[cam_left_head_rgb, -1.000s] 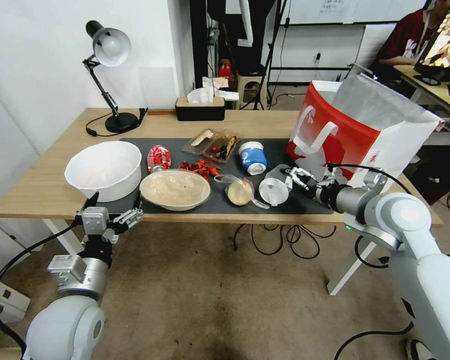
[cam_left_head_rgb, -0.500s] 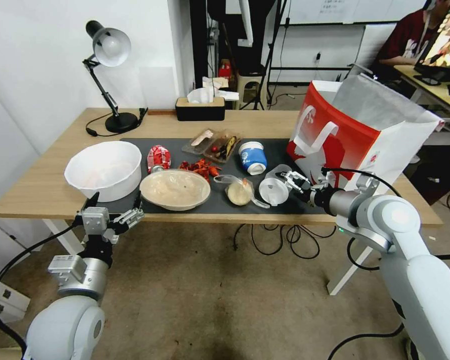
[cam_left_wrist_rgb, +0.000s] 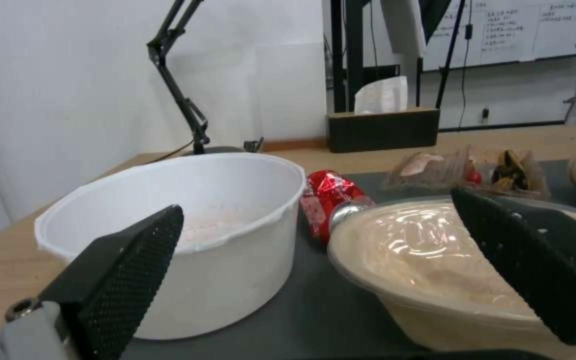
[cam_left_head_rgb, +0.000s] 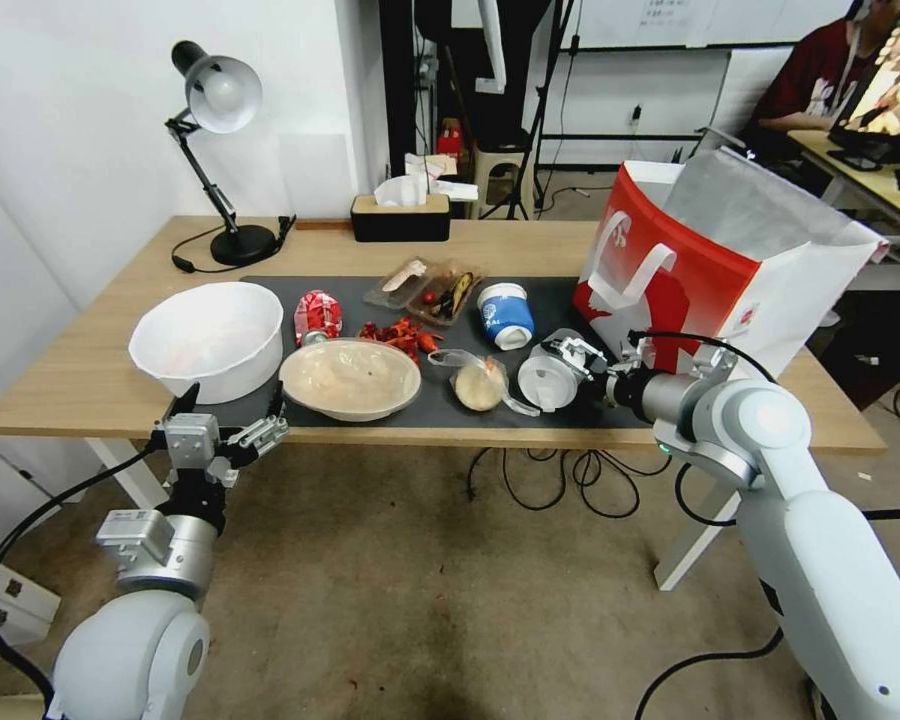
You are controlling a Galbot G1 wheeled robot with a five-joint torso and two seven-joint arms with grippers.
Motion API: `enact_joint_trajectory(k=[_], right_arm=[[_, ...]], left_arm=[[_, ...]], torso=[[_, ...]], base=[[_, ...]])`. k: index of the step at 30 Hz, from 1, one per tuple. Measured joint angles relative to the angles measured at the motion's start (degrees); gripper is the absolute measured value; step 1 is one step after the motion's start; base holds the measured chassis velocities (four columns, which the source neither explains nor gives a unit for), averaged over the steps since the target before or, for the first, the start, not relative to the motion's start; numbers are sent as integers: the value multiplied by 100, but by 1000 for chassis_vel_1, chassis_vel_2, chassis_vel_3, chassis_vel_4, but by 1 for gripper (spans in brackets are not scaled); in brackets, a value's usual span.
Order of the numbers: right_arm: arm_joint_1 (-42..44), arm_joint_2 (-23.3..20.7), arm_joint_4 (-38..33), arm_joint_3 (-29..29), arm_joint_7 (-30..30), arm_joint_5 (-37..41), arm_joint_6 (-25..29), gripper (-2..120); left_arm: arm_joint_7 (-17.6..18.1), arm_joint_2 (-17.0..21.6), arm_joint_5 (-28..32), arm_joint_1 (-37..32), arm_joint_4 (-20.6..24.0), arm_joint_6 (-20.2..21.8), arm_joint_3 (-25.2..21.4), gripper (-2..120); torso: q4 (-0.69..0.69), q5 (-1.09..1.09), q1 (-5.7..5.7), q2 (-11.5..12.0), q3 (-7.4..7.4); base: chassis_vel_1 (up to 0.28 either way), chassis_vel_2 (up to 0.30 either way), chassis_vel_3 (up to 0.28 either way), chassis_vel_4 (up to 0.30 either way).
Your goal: Pick up the trash from the table and place it into the takeout bag.
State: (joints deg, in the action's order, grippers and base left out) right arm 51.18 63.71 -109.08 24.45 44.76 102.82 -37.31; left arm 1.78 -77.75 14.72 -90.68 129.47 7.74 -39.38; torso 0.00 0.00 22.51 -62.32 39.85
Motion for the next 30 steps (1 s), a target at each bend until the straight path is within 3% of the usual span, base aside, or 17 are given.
enact_joint_trajectory(k=[18, 30], right_arm=[[-87, 135, 227, -115, -54, -119, -42, 100], [-130, 175, 323, -140, -74, -118, -89, 57]], left_arm=[[-23, 30, 28, 0, 0, -33, -13, 100], [-42, 38, 57, 20, -64, -83, -16, 100]], torso=[[1, 1, 0, 0, -1], [0, 1, 0, -1, 0]], base=[[0, 0, 0, 0], [0, 0, 0, 0]])
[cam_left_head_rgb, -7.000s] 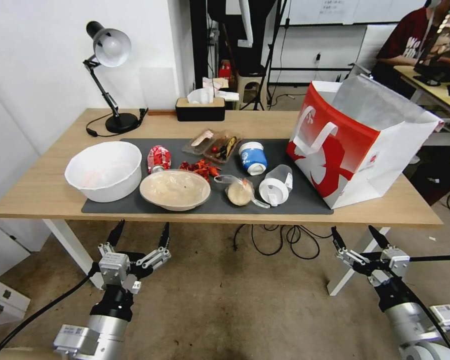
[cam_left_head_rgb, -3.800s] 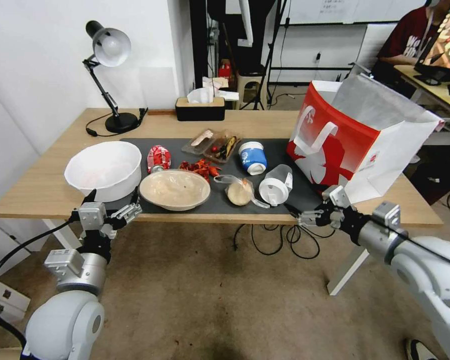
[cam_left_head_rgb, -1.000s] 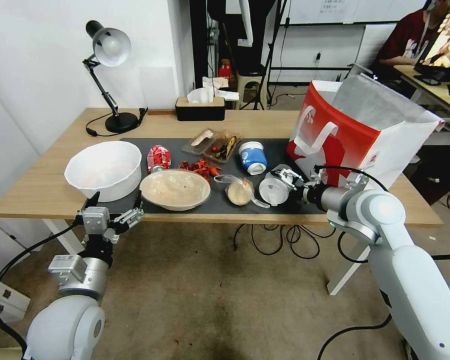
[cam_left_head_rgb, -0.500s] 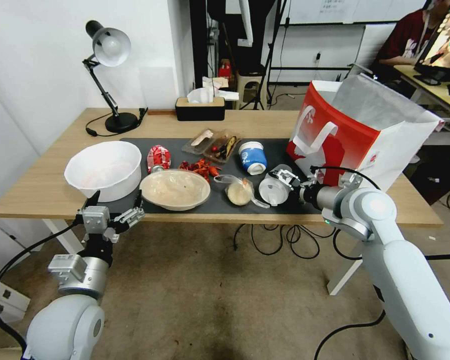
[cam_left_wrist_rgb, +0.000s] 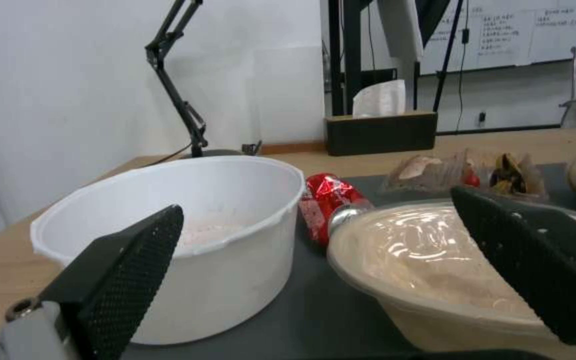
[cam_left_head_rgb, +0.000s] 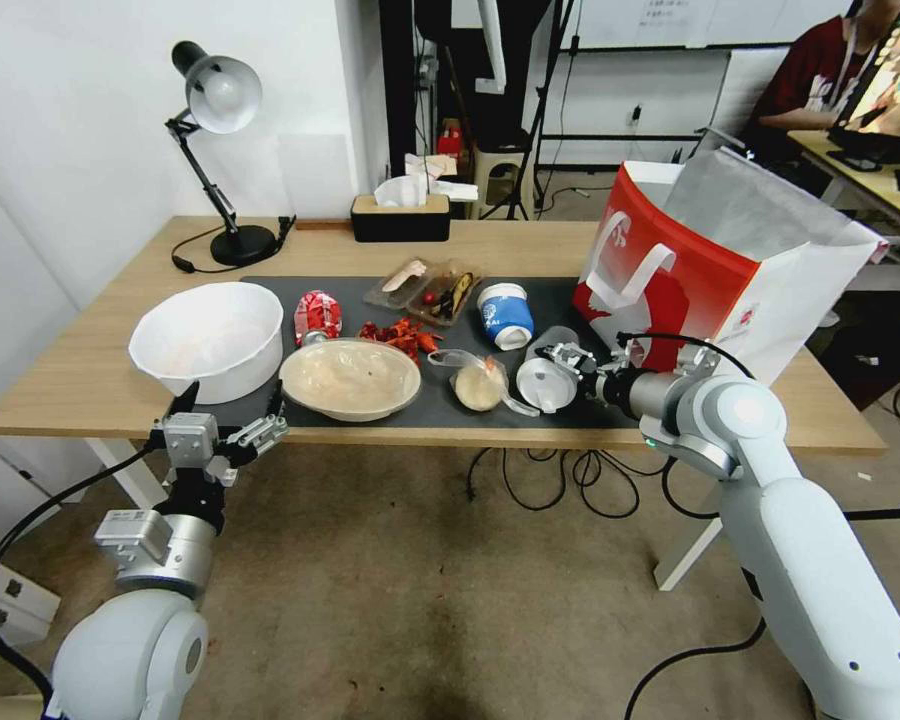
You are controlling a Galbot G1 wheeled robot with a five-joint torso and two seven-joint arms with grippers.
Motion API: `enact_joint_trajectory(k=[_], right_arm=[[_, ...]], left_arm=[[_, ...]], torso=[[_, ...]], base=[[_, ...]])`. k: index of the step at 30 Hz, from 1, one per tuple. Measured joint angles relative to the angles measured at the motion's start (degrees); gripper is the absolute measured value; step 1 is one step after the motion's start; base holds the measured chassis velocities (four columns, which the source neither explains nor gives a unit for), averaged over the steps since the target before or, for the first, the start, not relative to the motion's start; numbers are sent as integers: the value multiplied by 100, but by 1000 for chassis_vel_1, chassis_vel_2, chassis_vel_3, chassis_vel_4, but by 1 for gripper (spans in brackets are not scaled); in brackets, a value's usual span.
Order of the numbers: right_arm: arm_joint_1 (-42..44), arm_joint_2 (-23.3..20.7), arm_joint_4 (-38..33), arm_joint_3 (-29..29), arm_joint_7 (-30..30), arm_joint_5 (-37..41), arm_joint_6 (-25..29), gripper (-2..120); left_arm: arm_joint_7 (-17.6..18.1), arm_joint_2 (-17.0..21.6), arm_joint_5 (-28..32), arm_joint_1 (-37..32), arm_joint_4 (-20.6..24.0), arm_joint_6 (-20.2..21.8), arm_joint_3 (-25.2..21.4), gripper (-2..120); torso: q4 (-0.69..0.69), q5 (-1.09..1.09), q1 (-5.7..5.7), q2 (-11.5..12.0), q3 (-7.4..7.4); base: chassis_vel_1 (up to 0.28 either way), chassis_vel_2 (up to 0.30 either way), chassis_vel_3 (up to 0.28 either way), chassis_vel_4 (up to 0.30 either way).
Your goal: Pick up the trash from the table and place it into the takeout bag.
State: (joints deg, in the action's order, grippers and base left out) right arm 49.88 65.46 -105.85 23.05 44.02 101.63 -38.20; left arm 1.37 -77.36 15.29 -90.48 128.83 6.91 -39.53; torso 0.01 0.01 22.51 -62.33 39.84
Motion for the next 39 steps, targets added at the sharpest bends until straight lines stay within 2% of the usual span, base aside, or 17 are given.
enact_joint_trajectory(k=[4, 21, 32, 39], right_arm=[[2, 16, 0, 12, -5, -1, -22, 38], [71, 80, -66, 4, -147, -146, -71, 1], [170, -14, -305, 42, -246, -232, -94, 0], [352, -173, -746, 148, -372, -259, -92, 0]], left_arm=[[-5, 2, 2, -5, -13, -17, -2, 100], [-11, 6, 13, 42, -72, -33, -1, 100], [-2, 27, 66, 75, -63, -18, 6, 100], [4, 37, 67, 77, -45, -2, 25, 100]], torso=[[0, -1, 0, 0, 0], [-1, -2, 0, 0, 0], [0, -2, 0, 0, 1], [0, -1, 0, 1, 1]], base=[[0, 0, 0, 0], [0, 0, 0, 0], [0, 0, 0, 0], [0, 0, 0, 0]])
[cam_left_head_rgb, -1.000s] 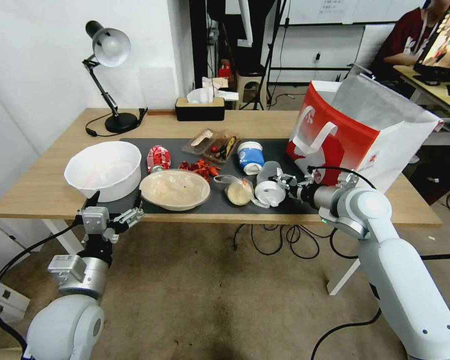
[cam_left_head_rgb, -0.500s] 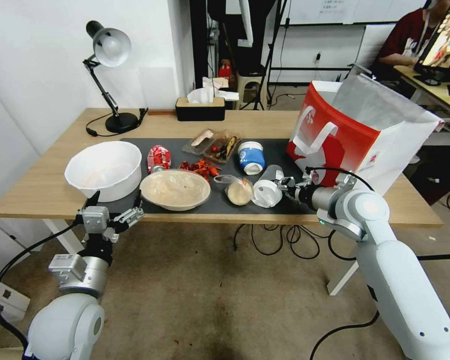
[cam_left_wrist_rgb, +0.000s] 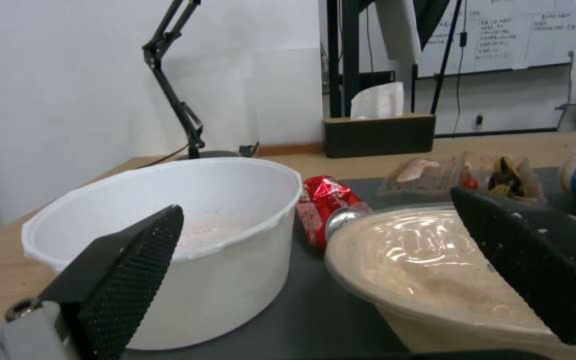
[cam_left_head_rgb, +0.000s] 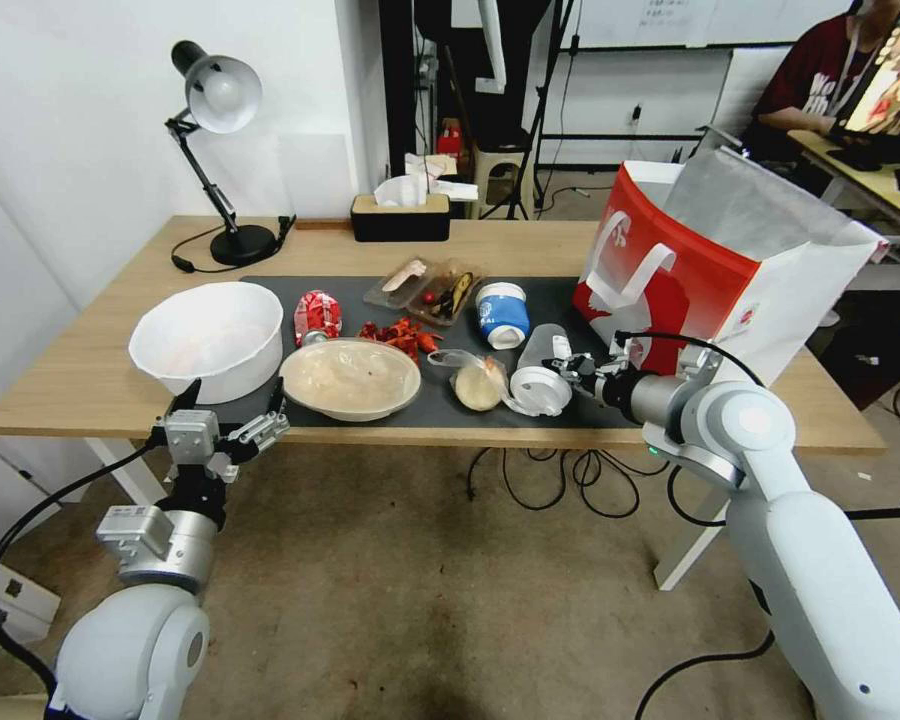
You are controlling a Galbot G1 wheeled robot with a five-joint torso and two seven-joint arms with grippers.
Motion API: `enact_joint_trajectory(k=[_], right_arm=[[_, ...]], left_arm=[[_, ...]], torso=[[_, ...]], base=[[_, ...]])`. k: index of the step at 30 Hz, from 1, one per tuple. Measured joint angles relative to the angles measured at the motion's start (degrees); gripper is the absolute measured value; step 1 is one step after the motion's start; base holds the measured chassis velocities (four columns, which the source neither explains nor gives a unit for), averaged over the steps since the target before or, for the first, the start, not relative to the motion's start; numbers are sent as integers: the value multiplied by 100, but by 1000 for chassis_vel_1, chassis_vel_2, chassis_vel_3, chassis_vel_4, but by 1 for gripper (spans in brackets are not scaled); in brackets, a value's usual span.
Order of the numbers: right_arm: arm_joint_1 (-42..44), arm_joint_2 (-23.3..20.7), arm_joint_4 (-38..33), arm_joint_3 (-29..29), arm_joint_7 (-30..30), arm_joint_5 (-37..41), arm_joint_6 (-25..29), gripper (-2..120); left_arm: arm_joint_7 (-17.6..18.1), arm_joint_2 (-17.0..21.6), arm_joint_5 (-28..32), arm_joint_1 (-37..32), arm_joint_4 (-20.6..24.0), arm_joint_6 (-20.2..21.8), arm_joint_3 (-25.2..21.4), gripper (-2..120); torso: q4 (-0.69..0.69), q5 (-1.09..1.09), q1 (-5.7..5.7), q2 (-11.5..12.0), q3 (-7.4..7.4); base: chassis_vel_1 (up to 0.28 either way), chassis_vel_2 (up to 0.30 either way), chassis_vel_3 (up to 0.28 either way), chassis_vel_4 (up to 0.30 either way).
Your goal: Pick up the trash from the table and place it into the takeout bag.
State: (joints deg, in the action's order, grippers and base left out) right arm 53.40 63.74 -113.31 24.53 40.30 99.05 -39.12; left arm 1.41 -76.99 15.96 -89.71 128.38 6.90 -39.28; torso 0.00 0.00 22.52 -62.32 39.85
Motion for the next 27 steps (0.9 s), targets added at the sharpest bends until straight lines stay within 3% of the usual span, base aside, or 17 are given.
enact_joint_trajectory(k=[9, 18, 27], right_arm=[[320, -252, -653, 119, -39, 174, -12, 0], [779, -770, -1603, 355, -158, 579, -45, 0], [1073, -1279, -2551, 656, -709, 776, -45, 0]], left_arm=[[17, -9, 0, -2, 41, 22, 23, 100], [28, -56, 5, -103, 184, 57, 8, 100], [36, -110, -9, -160, 268, 66, -11, 100]], torso=[[0, 0, 0, 0, 0], [0, 0, 0, 0, 0], [0, -1, -1, 0, -1]], base=[[0, 0, 0, 0], [0, 0, 0, 0], [0, 0, 0, 0]])
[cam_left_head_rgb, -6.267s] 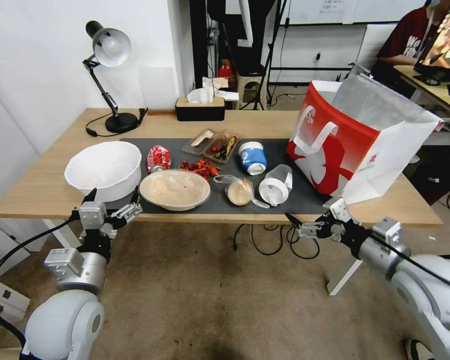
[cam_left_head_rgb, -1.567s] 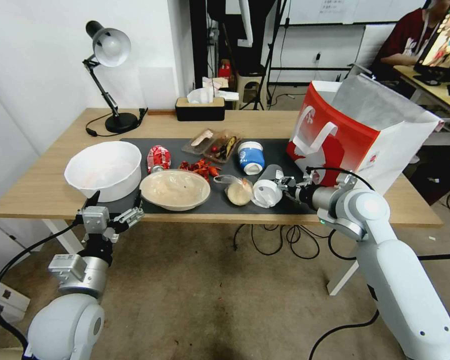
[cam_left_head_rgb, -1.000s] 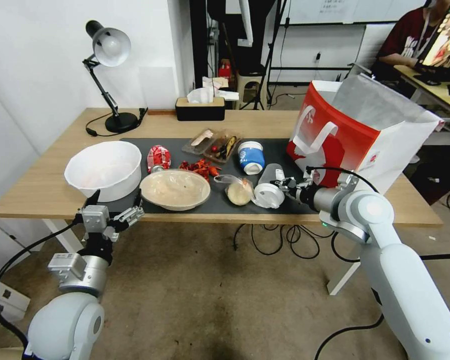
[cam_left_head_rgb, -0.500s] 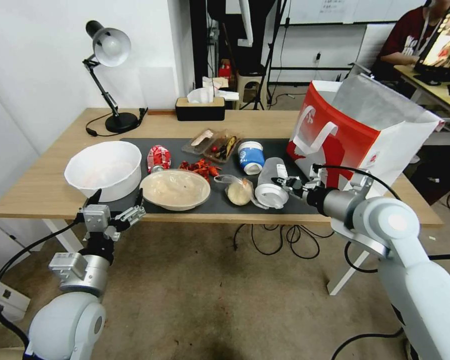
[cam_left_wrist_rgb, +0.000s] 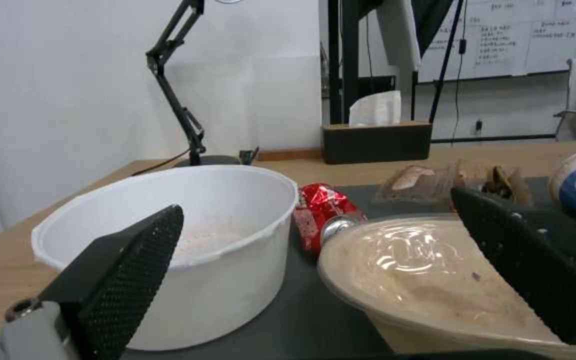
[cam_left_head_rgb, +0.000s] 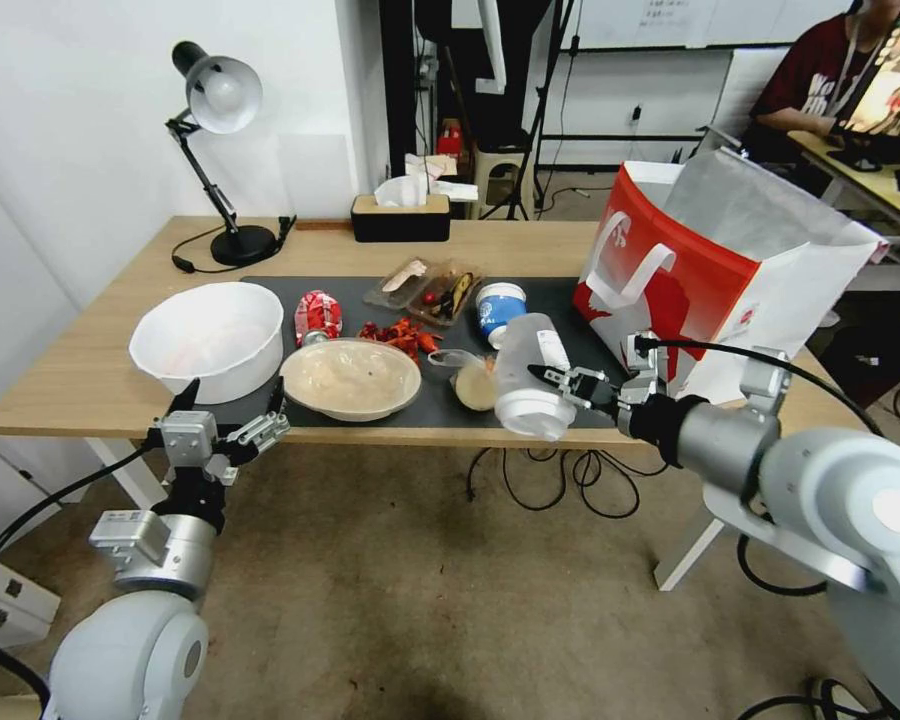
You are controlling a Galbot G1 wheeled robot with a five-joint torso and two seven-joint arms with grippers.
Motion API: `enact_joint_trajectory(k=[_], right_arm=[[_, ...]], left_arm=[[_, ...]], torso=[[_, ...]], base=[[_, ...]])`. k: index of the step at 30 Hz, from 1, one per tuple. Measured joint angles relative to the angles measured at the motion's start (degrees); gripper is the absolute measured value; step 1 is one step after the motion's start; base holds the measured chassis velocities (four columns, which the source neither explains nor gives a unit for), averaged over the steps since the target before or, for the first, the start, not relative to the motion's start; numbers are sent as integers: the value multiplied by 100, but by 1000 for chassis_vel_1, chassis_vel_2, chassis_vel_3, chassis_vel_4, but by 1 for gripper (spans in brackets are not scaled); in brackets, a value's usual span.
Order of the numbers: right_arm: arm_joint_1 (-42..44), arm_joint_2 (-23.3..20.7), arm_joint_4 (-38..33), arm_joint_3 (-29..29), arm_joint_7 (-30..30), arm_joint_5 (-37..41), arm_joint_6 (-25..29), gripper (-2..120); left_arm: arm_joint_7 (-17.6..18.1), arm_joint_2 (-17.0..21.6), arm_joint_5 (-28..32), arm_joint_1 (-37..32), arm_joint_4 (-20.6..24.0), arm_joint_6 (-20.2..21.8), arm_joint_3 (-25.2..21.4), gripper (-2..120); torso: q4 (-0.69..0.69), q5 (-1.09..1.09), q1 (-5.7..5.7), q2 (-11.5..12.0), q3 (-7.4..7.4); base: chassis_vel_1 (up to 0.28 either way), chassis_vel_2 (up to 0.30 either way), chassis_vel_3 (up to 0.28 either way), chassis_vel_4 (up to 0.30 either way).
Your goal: Pick up the trash from the table and place it into the takeout bag.
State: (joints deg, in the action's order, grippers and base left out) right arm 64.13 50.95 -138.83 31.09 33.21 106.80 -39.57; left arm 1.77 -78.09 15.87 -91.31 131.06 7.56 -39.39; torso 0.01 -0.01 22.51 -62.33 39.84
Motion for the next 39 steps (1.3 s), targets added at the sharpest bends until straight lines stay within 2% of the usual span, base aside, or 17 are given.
enact_joint_trajectory(k=[3, 6, 14, 19, 21, 26, 31, 39], right_arm=[[-55, -164, -131, 131, -182, 35, 20, 0], [-307, -510, -239, 395, -397, 141, 119, 0], [-864, -980, -2, 684, -619, 291, 306, 0], [-1603, -1312, 450, 701, -624, 531, 455, 0], [-2105, -1479, 969, 600, -621, 569, 472, 0], [-2683, -1656, 1670, 528, -666, 507, 473, 0], [-2847, -1750, 2024, 509, -842, 231, 473, 0], [-2944, -1773, 2935, 552, -1195, -684, 506, 0]], left_arm=[[1, -20, -8, -3, 30, 2, 2, 100], [3, -34, -15, -23, 92, 7, 3, 100], [7, -14, -12, -84, 178, 12, -15, 100], [23, -2, 12, -94, 250, 82, -20, 100], [33, -5, 22, -89, 267, 108, -21, 100], [39, -16, 25, -93, 320, 130, -20, 100], [41, -34, 26, -127, 371, 140, -23, 100], [42, -105, -18, -207, 456, 150, 10, 100]], torso=[[0, 1, 0, 0, 0], [0, 1, 0, 0, 0], [0, 0, 0, 0, 0], [0, 2, 0, 0, 0], [-1, 0, 0, 0, 1], [0, 1, 0, 0, 1], [0, 0, 1, 0, 0], [1, 0, 1, 0, 1]], base=[[0, 0, 0, 0], [0, 0, 0, 0], [0, 0, 0, 0], [0, 0, 0, 0], [0, 0, 0, 0], [0, 0, 0, 0], [0, 0, 0, 0], [0, 0, 0, 0]])
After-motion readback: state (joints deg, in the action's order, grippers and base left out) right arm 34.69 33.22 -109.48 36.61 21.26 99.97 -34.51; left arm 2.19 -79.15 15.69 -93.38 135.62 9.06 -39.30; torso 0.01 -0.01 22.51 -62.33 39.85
